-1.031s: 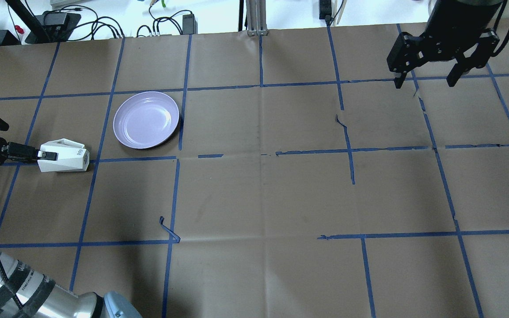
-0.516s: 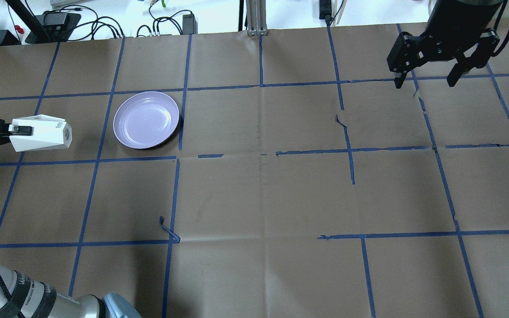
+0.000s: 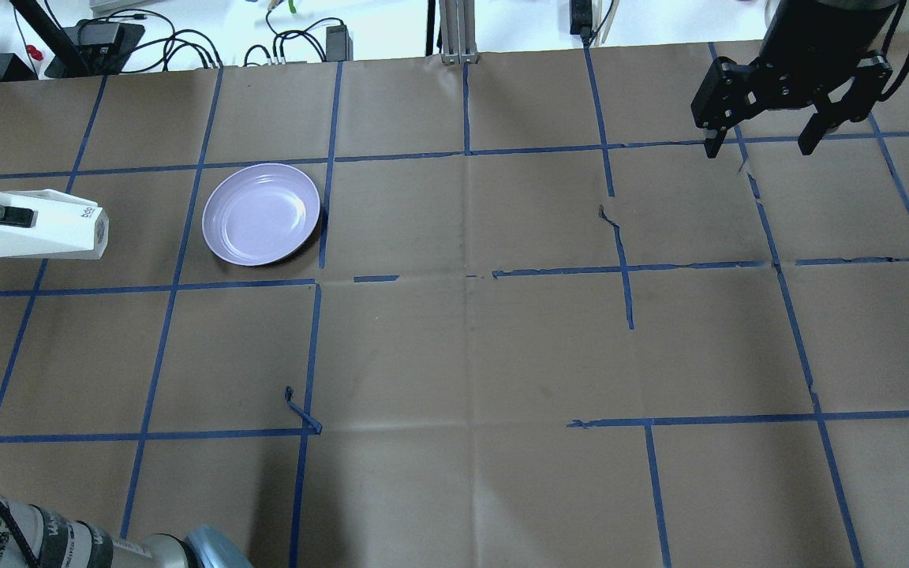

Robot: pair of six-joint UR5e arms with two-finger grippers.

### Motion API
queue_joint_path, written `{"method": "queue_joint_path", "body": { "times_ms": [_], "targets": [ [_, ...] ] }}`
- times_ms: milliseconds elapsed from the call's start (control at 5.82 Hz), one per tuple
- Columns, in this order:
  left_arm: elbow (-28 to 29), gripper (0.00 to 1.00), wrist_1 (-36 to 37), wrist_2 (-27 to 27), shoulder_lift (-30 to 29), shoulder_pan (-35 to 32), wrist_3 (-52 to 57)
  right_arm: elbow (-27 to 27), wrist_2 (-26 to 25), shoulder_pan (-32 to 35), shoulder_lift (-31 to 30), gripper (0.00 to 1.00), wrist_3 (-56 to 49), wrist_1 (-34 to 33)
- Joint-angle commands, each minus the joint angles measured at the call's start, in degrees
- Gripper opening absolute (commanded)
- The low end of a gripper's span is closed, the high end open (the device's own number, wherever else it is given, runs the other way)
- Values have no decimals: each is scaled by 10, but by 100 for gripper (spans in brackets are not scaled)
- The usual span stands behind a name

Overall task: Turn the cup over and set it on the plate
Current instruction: 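Lift the mug with the left gripper and rotate it upright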

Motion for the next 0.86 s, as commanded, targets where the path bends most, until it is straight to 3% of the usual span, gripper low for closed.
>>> {"method": "queue_joint_path", "body": {
  "times_ms": [0,344,516,688],
  "targets": [
    [-8,1,170,139,60,-97,-190,0,0,0,0,100,0,0],
    [-18,1,293,262,91,-237,-385,0,0,0,0,100,0,0],
    [-20,1,331,269,101,-314,-487,0,0,0,0,100,0,0],
    [-21,0,380,333,100,-374,-544,0,0,0,0,100,0,0]
  ]
}}
